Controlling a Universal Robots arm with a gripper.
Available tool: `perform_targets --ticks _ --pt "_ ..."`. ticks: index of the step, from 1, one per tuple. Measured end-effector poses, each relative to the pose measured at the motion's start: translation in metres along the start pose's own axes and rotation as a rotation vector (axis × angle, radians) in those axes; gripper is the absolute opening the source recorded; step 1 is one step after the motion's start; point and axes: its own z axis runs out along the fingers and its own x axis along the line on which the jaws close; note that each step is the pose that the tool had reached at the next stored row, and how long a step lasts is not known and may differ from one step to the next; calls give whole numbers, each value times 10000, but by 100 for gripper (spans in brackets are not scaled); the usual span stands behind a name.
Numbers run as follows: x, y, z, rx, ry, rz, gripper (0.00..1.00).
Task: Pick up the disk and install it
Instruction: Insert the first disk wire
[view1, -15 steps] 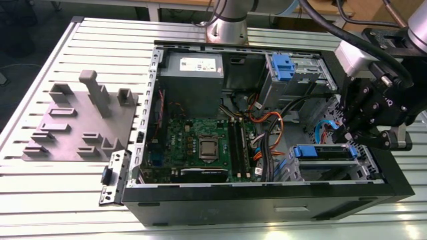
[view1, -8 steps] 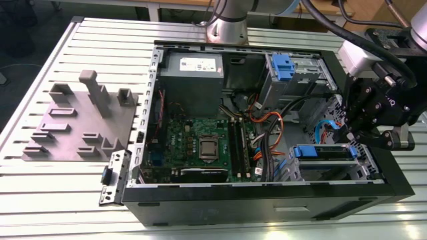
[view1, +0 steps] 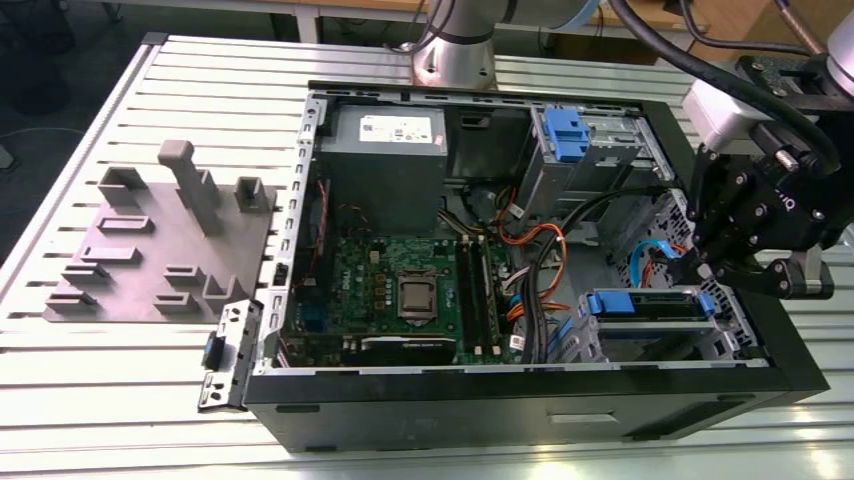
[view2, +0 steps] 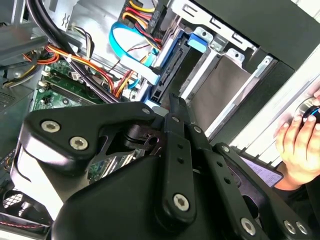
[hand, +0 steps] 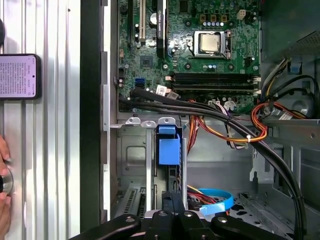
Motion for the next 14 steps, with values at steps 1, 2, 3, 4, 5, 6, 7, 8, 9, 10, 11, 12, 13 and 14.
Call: perform_targets --ticks 1,2,3,4,5,6,7,8,9,10,11,12,13,14 --pt "-8 -4 0 0 -1 0 11" --pt "-20 -9 1 0 -1 0 11" --pt "-35 -17 2 0 0 0 11" --pt "-50 -28 2 0 0 0 11" --pt "-65 -39 4 -1 0 0 11" --pt "-83 -54 6 -3 -1 -1 11" --pt "-95 -65 8 -5 -1 0 11" --pt "-108 -75 8 -7 0 0 11" --pt "-121 -86 10 -10 -1 0 11" --pt "-133 -97 11 -12 0 1 11" --pt "-146 -108 12 -15 0 0 11" --pt "-158 -118 13 -17 1 0 11" --pt "-170 -126 14 -18 0 0 11" --pt "-180 -131 14 -18 0 0 11"
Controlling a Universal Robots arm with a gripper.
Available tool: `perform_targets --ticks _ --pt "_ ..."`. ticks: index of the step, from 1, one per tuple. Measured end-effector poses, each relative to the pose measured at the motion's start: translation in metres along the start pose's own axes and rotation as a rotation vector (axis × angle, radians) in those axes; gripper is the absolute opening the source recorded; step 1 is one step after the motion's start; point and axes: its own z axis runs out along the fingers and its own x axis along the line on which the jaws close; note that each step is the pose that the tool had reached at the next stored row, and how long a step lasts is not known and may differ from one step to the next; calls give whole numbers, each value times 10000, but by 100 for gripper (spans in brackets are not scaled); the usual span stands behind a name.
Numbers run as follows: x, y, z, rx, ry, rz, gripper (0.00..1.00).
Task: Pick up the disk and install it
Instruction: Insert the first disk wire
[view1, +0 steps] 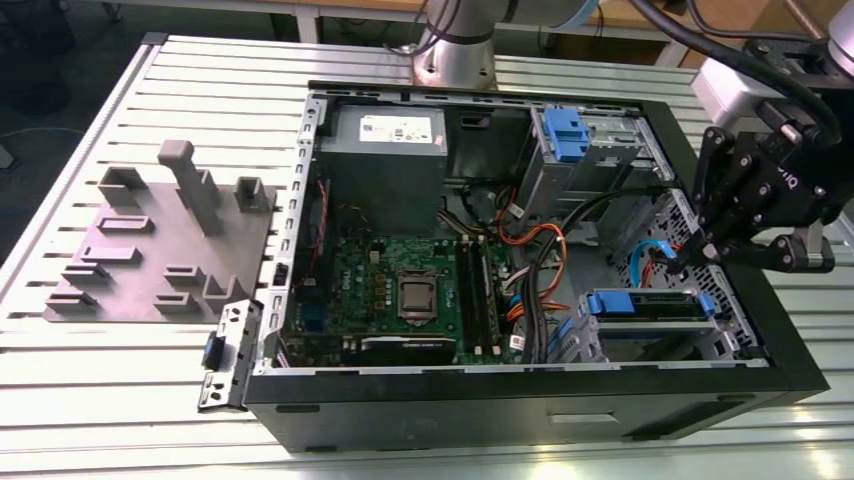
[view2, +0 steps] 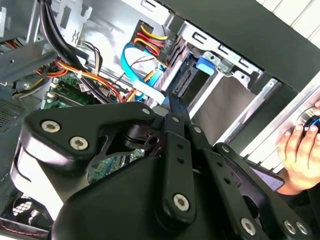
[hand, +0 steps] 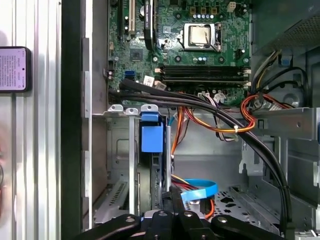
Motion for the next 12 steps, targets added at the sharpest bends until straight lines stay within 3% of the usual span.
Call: perform_targets --ticks 12 --pt "-10 -15 0 0 0 1 11"
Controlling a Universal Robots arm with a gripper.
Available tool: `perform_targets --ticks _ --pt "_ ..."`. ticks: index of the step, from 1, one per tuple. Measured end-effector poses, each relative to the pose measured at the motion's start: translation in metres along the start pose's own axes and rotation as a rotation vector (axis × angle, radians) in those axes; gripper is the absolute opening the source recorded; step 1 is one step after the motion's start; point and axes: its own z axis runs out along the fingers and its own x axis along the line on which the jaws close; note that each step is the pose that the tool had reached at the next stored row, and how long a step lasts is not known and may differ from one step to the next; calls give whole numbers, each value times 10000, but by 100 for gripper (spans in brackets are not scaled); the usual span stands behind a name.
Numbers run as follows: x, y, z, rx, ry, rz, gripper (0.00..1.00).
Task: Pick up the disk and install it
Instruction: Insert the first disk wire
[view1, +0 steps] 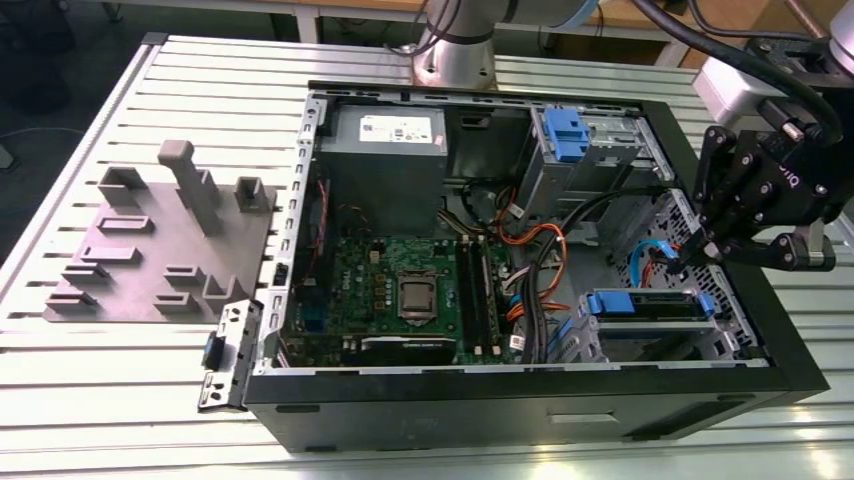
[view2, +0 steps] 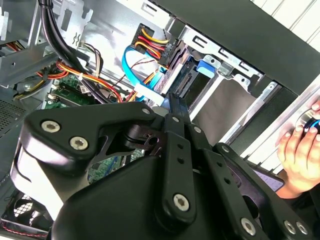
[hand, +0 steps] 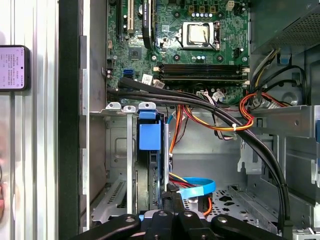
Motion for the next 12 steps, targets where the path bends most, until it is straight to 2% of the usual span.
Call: perform_targets --ticks 6,12 --pt "0 -29 2 -8 0 -1 11" --pt "-6 -156 4 -107 2 3 11"
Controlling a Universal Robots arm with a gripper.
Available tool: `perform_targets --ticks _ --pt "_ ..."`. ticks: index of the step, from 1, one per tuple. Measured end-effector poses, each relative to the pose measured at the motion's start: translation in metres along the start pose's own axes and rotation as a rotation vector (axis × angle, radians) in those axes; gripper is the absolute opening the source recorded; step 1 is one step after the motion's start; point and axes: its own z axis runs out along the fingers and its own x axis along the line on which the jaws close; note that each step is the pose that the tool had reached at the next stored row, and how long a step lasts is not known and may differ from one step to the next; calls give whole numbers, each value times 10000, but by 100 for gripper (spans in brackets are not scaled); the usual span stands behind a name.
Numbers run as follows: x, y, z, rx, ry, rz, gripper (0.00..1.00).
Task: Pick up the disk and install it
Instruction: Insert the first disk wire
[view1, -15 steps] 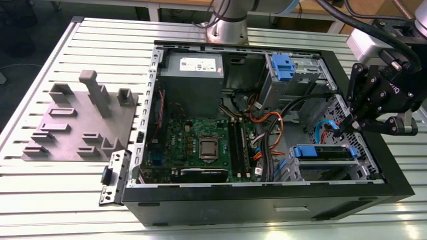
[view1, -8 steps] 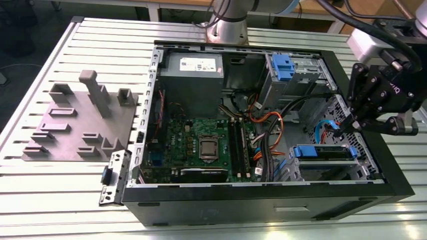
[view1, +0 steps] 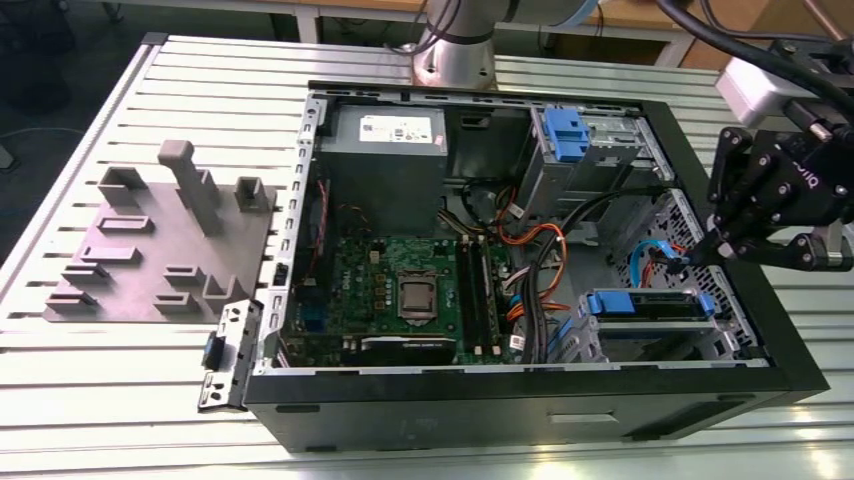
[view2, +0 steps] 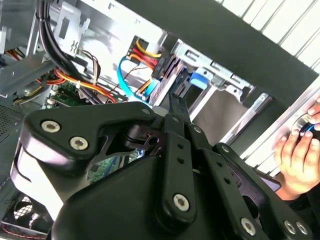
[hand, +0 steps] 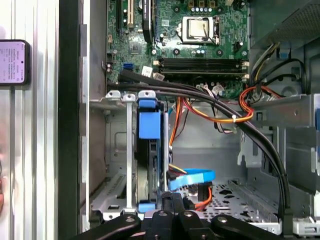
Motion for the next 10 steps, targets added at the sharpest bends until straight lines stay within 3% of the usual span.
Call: perform_targets --ticks 6,10 --pt "-22 -107 2 -63 0 0 11" --pt "-74 -114 4 -67 1 1 11"
